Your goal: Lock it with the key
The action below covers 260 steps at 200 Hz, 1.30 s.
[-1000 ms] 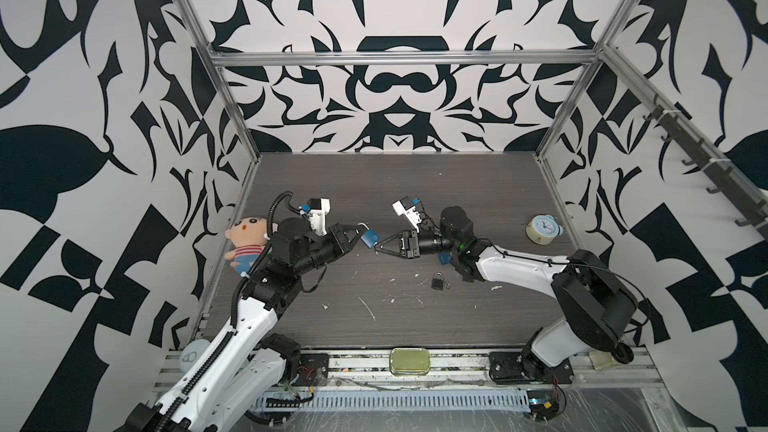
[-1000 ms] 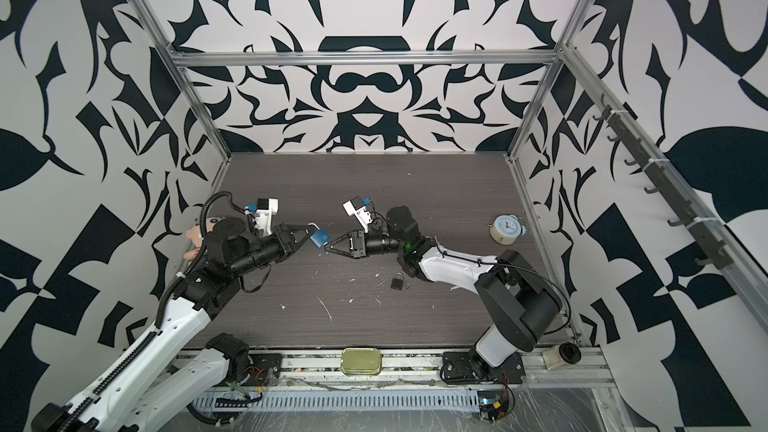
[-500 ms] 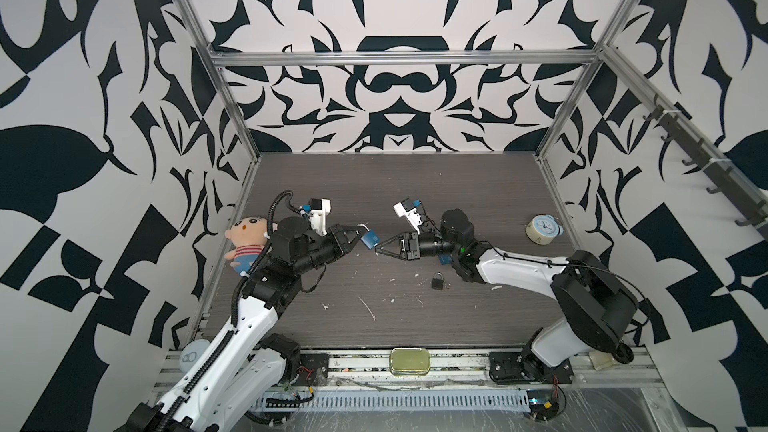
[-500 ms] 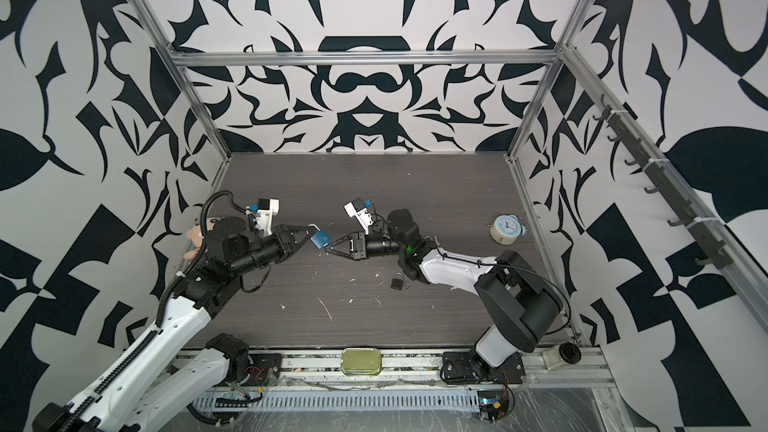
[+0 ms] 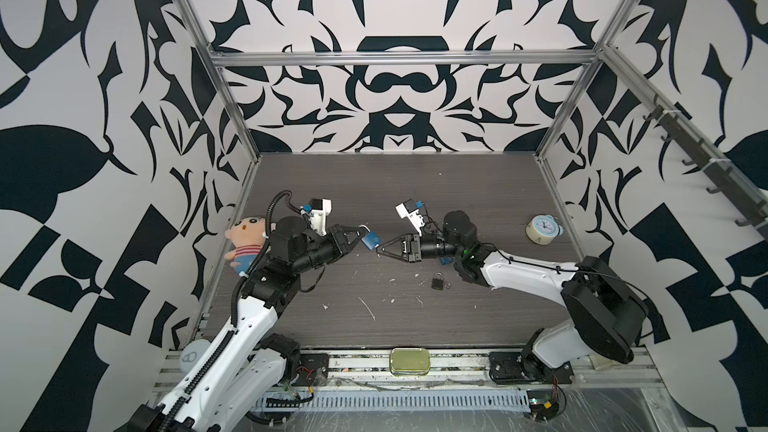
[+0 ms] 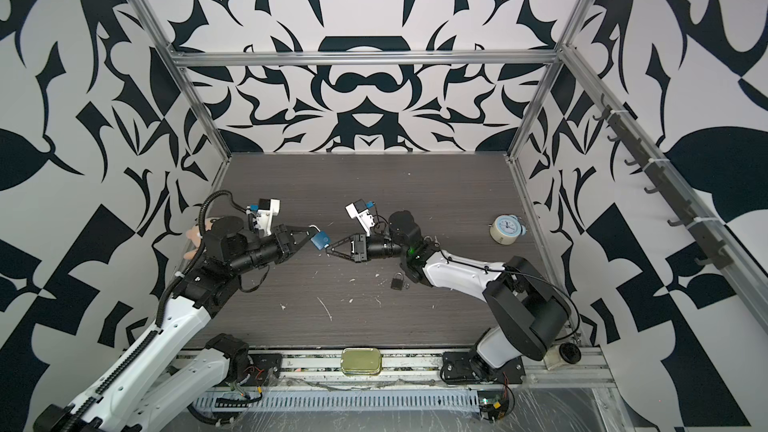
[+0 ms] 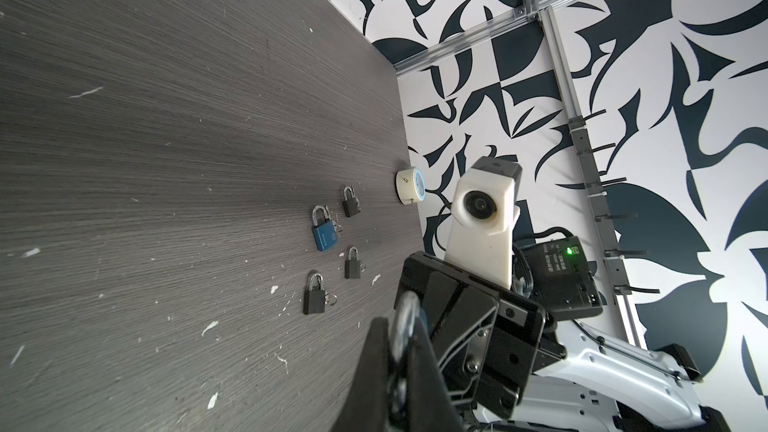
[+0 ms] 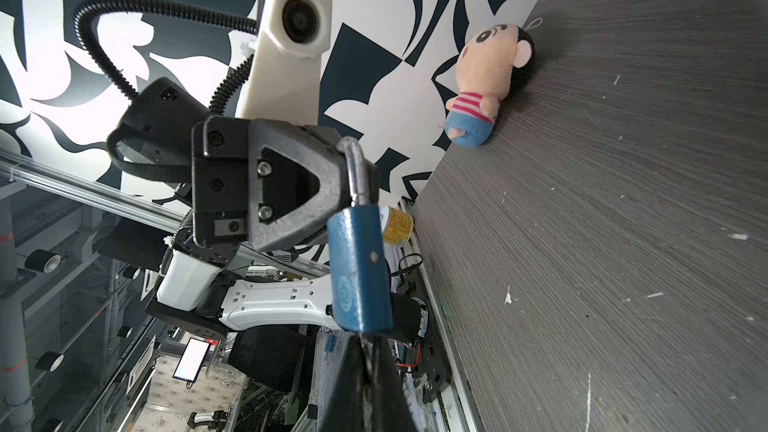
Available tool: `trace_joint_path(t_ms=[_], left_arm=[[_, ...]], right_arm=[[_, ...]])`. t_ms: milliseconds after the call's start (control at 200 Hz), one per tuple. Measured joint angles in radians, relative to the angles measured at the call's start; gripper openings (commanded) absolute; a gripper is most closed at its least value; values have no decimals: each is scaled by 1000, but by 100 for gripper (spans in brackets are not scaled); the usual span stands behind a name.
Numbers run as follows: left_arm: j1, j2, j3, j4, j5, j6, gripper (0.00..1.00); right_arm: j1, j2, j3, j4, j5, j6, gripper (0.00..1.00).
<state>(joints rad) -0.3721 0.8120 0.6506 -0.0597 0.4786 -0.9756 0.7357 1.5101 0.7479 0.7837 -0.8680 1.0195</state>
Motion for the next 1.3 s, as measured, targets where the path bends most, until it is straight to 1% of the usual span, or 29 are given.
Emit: trace_joint_path(t_ms=[200, 320, 485, 640, 785, 875, 1000, 1125, 1300], left_arm=[[27, 2, 0, 13, -4, -6, 0], [53, 6, 0, 53, -42, -15, 0], [62, 18, 0, 71, -56, -16, 0], [62, 38, 5, 62, -53, 7, 0], [62, 88, 33, 29, -37, 48, 0], [62, 135, 50, 14, -18, 74, 0], [60, 192, 54, 5, 0, 97, 0], [50, 236, 54, 2, 6, 114, 0], [1, 330, 56, 4, 18, 134, 0]], right_arm=[[0, -5, -13, -5, -2, -2, 0], [0, -16, -35, -41, -21, -6, 0], [-1, -48, -44, -128, -21, -38, 0], [-11, -134, -43, -265, 8, -118, 0], [-37, -218, -13, -464, 72, -224, 0], [-68, -268, 3, -547, 103, -270, 0], [-111, -327, 3, -619, 132, -306, 0], [-142, -350, 3, -662, 152, -324, 0], [-172, -350, 3, -695, 169, -332, 0]])
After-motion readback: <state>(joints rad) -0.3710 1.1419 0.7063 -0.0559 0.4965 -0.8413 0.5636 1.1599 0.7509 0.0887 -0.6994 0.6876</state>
